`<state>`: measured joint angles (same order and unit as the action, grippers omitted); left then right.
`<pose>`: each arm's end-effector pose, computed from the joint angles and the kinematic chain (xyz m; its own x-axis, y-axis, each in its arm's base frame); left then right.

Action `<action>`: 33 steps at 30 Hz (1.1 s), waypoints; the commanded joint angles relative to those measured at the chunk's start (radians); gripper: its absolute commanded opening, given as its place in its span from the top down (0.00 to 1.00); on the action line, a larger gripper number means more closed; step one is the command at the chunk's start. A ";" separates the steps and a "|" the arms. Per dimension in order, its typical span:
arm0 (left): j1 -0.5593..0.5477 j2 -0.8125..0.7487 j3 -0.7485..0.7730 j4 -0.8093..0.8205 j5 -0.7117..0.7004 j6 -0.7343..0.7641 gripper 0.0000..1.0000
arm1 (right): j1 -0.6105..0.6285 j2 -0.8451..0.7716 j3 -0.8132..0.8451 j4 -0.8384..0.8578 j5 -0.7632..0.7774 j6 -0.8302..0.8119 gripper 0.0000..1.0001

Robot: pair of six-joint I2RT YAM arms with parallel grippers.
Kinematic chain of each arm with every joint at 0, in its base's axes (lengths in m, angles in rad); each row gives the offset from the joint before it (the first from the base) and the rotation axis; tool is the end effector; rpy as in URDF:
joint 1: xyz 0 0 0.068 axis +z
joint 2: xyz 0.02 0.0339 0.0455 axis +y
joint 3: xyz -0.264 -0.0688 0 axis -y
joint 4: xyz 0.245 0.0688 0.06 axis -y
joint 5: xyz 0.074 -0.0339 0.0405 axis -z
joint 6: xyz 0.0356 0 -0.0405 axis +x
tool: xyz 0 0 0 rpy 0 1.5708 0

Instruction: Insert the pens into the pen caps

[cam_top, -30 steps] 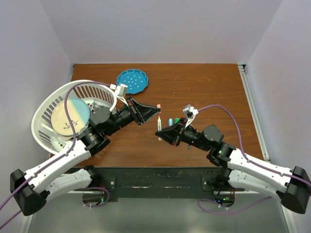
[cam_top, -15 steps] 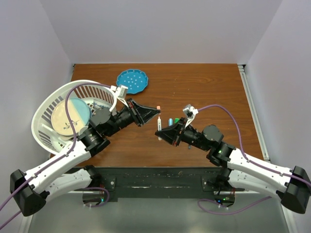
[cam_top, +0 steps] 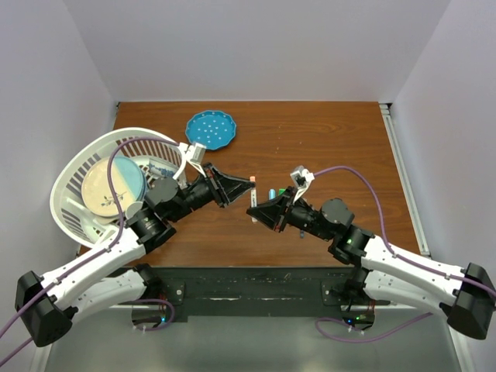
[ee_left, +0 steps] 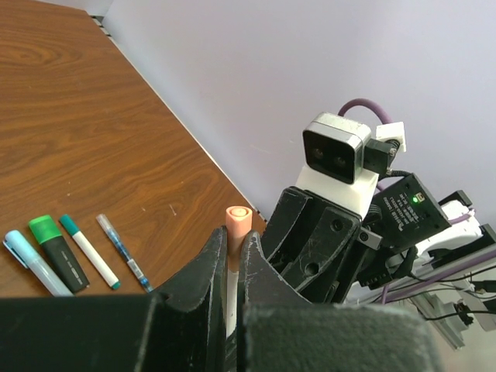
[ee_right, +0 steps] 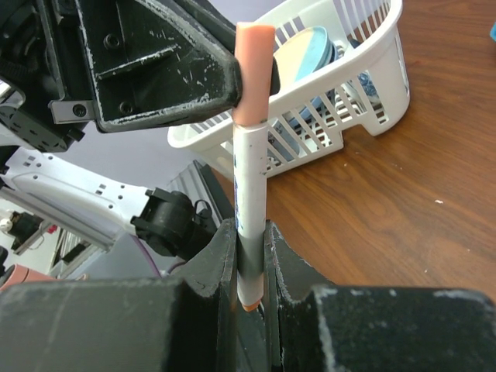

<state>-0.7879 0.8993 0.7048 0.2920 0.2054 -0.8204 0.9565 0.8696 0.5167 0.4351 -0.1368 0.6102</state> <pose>0.1472 -0.1583 0.3423 -0.5655 -0.4469 -0.6932 0.6211 0.3223 -0.7144 0.1166 0.1738 0.2958 -0.4700 0.3185 -0.8232 -0.7548 0.3385 0.5619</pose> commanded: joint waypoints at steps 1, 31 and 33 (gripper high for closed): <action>-0.028 0.009 -0.019 0.024 0.008 0.030 1.00 | 0.002 -0.004 0.072 0.042 0.071 -0.009 1.00; -0.054 -0.019 0.225 -0.158 -0.024 0.171 0.35 | 0.002 -0.006 0.157 -0.082 -0.187 -0.050 1.00; -0.051 -0.014 0.234 -0.163 -0.023 0.173 0.42 | 0.002 -0.017 0.154 -0.081 -0.185 -0.046 1.00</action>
<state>-0.8463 0.8776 0.8886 0.1421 0.1787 -0.6849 0.9600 0.8764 0.6342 0.3286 -0.2882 0.5575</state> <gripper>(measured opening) 0.653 0.135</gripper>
